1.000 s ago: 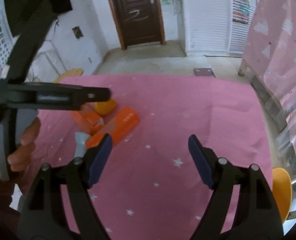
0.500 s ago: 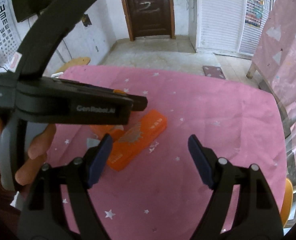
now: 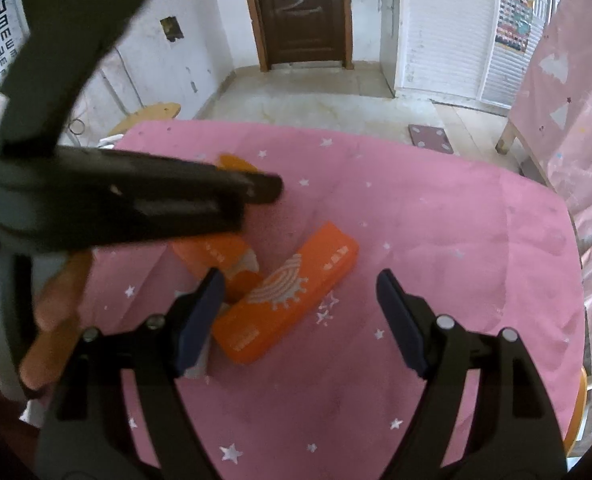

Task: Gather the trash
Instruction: 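Grasp the orange plastic bowl with the left tool while the right tool grasps the orange cardboard box, then carry both items over the orange basin and open both tools to drop them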

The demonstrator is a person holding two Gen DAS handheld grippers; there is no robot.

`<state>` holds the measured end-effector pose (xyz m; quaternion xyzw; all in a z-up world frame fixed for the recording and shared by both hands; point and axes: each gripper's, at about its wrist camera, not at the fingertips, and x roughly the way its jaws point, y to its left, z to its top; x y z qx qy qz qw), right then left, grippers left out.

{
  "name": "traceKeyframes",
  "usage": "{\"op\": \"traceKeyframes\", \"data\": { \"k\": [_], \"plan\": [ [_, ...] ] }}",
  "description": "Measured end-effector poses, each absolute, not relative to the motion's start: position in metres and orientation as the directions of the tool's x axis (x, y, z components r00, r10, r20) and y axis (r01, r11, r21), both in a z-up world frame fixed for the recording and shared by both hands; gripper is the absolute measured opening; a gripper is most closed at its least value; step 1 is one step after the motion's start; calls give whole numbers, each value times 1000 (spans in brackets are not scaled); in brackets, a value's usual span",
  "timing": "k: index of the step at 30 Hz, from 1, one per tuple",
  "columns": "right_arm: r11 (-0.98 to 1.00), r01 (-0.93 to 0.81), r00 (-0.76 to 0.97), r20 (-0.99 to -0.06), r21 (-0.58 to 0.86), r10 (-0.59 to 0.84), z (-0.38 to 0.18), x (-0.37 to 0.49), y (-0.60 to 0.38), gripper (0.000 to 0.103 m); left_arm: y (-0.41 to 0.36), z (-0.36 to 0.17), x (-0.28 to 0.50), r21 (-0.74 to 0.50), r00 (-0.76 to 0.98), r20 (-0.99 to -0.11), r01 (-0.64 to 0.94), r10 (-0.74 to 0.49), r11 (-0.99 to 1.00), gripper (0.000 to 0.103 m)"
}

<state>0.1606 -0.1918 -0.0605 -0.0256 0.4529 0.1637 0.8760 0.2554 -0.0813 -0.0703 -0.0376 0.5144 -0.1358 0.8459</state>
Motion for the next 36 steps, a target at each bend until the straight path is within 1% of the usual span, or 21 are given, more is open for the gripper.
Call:
{"op": "traceKeyframes", "data": {
  "k": [6,10,11,12,14,16,17,19,20,23,24,26,36],
  "plan": [
    [954,-277,532,-808,116,253,-62,175,-188,75,-62,-54,255,-219,474,-840,152,-266,964,34],
    [968,-234,522,-829,87,201,-68,184,-186,74,-59,-54,252,-224,476,-837,151,-270,963,34],
    [971,-227,516,-836,78,187,-70,185,-185,66,-59,-55,252,-223,476,-837,152,-269,963,34],
    [974,-219,511,-843,62,168,-73,187,-185,62,-59,-56,251,-221,476,-838,151,-267,963,34],
    [976,-213,509,-846,55,158,-75,189,-185,60,-57,-56,249,-213,484,-836,149,-259,966,34],
    [974,-218,508,-846,53,160,-75,189,-186,52,-57,-56,248,-210,486,-835,152,-258,966,34],
    [975,-218,512,-846,40,149,-74,188,-185,45,-55,-56,247,-213,485,-834,153,-261,965,34],
    [976,-218,516,-845,29,140,-74,187,-185,40,-52,-55,246,-219,485,-833,151,-266,964,34],
    [976,-214,519,-843,32,141,-74,186,-186,33,-52,-55,246,-220,486,-832,151,-266,964,34],
    [977,-207,529,-835,44,149,-75,182,-190,31,-51,-54,245,-217,490,-832,146,-261,965,34],
    [977,-208,531,-834,46,152,-75,181,-190,26,-50,-54,244,-215,491,-832,146,-259,966,34],
    [976,-213,531,-832,49,158,-75,179,-191,22,-51,-54,242,-209,493,-832,142,-252,968,34],
    [975,-213,572,-800,70,183,-64,165,-203,22,-58,-46,234,-191,500,-833,140,-236,972,34]
  ]
}}
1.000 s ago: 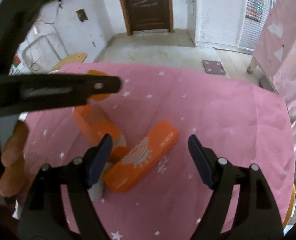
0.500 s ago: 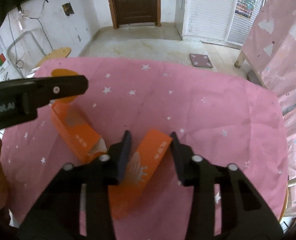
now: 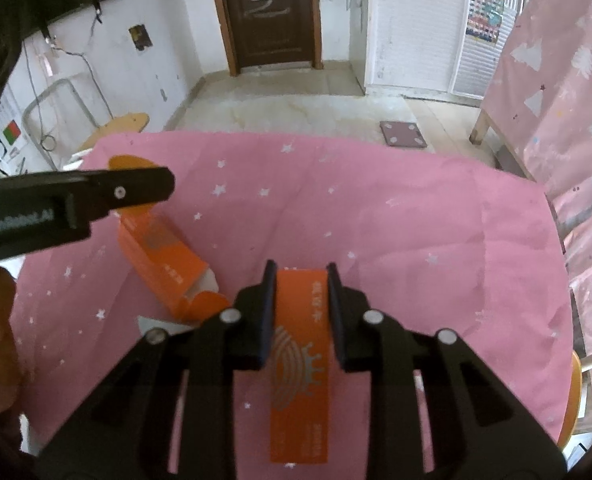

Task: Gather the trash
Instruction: 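Carry both items over the orange basin and open both tools to drop them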

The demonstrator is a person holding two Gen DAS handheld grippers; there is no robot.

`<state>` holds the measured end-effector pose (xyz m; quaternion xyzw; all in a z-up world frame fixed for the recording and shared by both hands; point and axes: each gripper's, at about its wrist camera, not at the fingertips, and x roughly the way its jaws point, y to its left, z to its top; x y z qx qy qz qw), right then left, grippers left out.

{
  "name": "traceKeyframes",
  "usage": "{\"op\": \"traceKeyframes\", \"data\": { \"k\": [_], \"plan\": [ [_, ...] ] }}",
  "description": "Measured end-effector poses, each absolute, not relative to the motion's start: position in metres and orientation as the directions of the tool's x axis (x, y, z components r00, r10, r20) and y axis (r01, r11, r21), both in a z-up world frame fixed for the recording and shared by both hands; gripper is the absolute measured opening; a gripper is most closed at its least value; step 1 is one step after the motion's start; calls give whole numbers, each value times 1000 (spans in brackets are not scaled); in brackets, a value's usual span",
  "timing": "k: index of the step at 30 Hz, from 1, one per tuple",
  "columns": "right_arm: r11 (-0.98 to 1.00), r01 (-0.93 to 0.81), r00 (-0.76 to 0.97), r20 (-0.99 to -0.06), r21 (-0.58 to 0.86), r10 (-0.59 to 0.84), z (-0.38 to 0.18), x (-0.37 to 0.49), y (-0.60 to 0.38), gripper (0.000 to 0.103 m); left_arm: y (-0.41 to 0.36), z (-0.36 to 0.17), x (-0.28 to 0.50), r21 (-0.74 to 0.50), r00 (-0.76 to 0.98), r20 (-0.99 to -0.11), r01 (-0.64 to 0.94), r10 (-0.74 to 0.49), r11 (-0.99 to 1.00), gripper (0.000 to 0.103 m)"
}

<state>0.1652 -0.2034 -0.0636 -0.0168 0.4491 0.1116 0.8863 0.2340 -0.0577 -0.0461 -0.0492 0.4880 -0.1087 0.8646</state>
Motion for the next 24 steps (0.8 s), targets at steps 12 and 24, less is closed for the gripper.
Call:
{"op": "traceKeyframes", "data": {
  "k": [12,24],
  "plan": [
    [985,-123,664,-727,123,174,-36,142,-267,23,-104,-21,214,-153,521,-819,208,-242,966,34],
    [981,103,737,-675,163,35,-31,106,-383,23,-215,-12,184,-142,465,-823,386,-325,912,34]
  ]
}}
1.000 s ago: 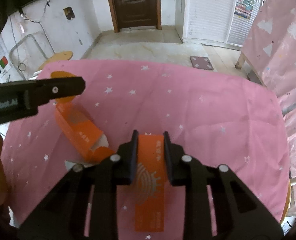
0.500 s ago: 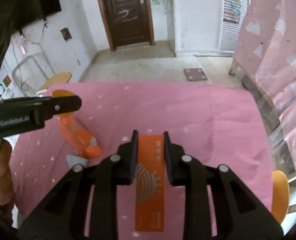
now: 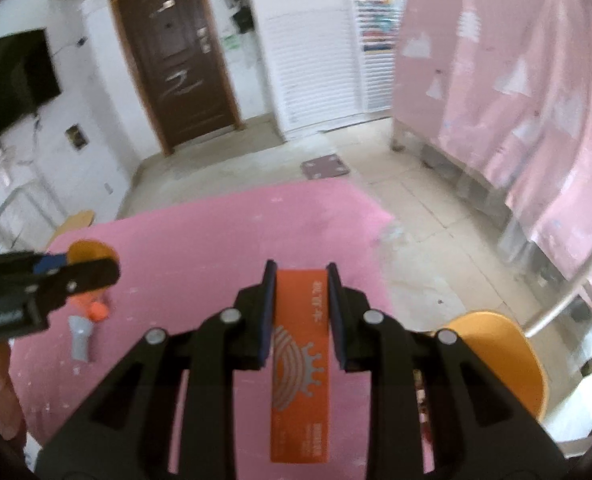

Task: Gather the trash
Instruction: 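Carry both items over the orange basin and open both tools to drop them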

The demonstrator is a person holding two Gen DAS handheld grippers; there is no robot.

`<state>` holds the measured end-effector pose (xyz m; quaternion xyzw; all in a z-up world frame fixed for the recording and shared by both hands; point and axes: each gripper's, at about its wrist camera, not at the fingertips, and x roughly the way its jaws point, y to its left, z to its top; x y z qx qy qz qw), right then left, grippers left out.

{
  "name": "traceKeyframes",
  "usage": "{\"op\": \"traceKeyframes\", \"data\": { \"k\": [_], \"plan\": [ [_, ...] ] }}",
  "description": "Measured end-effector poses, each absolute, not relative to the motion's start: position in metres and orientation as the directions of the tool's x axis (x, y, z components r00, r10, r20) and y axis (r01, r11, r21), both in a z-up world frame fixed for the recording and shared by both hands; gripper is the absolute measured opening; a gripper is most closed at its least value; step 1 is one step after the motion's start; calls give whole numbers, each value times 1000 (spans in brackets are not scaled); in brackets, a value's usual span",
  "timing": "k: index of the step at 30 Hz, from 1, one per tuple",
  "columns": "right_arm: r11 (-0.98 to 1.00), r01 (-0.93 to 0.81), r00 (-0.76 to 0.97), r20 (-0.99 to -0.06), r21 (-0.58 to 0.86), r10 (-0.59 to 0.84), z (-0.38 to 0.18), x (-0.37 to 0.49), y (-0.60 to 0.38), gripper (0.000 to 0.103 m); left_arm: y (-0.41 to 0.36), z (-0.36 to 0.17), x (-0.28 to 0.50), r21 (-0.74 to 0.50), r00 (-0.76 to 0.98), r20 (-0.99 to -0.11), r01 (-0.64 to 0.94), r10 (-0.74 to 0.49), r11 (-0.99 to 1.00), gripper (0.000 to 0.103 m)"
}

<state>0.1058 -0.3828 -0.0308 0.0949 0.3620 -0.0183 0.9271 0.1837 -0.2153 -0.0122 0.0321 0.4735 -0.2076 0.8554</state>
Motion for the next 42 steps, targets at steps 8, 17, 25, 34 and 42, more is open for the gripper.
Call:
{"op": "traceKeyframes", "data": {
  "k": [8,17,25,34,42],
  "plan": [
    [949,263,744,-663,173,-85,-44,84,-465,23,-292,-16,156,-153,401,-831,502,-385,851,34],
    [917,370,670,-726,148,-153,-85,68,-524,23,-364,-32,138,-181,307,-849,596,-431,782,34],
    [878,437,639,-755,196,-149,-107,54,-562,23,-407,-57,125,-185,243,-873,637,-422,749,34],
    [836,491,669,-721,245,-181,-97,34,-589,42,-437,-65,114,-242,166,-870,677,-465,695,51],
    [840,478,684,-709,257,-172,-91,33,-588,43,-432,-62,107,-228,184,-865,684,-467,692,67]
  ]
}}
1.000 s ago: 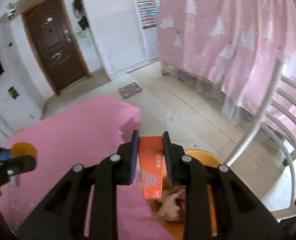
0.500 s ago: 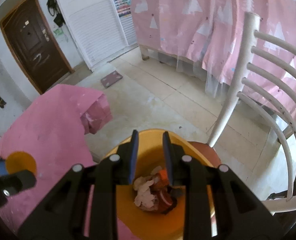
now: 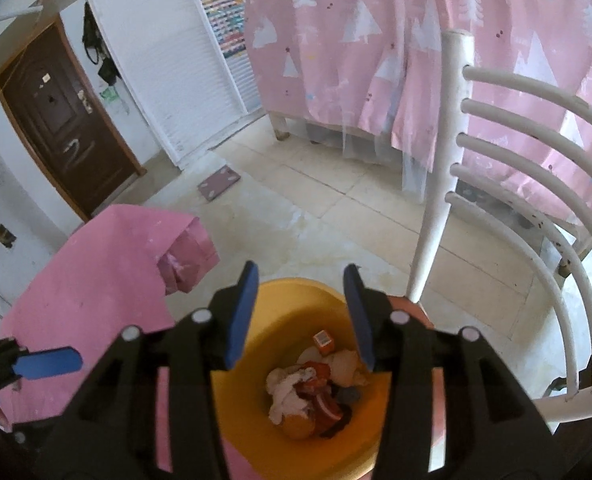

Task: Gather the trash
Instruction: 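Carry both items over the orange basin and open both tools to drop them, then move both open tools back over the sheet toward the remaining orange items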

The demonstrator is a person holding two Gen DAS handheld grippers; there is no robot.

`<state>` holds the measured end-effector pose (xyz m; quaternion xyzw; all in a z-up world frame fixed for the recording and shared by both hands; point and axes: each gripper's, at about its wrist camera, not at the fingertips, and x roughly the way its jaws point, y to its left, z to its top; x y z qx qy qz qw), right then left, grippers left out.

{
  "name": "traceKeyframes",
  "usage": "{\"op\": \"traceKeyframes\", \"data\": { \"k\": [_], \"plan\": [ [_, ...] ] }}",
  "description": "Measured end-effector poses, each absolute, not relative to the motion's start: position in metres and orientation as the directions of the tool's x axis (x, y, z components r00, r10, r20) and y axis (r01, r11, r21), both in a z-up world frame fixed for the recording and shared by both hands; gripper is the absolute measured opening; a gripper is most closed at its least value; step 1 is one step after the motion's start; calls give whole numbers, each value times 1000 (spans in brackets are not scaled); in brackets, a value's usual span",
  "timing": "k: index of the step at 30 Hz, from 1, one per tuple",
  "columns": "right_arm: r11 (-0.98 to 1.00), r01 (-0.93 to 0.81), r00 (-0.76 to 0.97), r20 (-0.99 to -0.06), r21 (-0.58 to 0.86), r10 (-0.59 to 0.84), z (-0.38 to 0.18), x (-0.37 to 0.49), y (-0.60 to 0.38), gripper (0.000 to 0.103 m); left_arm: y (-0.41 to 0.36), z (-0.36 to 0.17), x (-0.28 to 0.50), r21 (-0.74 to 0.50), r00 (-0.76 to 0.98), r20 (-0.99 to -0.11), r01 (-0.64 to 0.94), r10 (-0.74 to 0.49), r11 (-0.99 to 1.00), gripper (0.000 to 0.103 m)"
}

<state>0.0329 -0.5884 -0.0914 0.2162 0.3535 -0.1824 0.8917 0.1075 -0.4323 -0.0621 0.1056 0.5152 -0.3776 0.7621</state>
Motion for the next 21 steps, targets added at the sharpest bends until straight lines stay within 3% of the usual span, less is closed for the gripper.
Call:
{"op": "traceKeyframes", "data": {
  "k": [11,21],
  "plan": [
    [875,420,693,-707,240,-139,-84,49,-556,51,-388,-50,124,-225,241,-849,640,-470,735,71],
    [924,310,704,-707,224,-65,-74,74,-500,58,-292,-37,157,-191,359,-835,522,-417,831,73]
  ]
}}
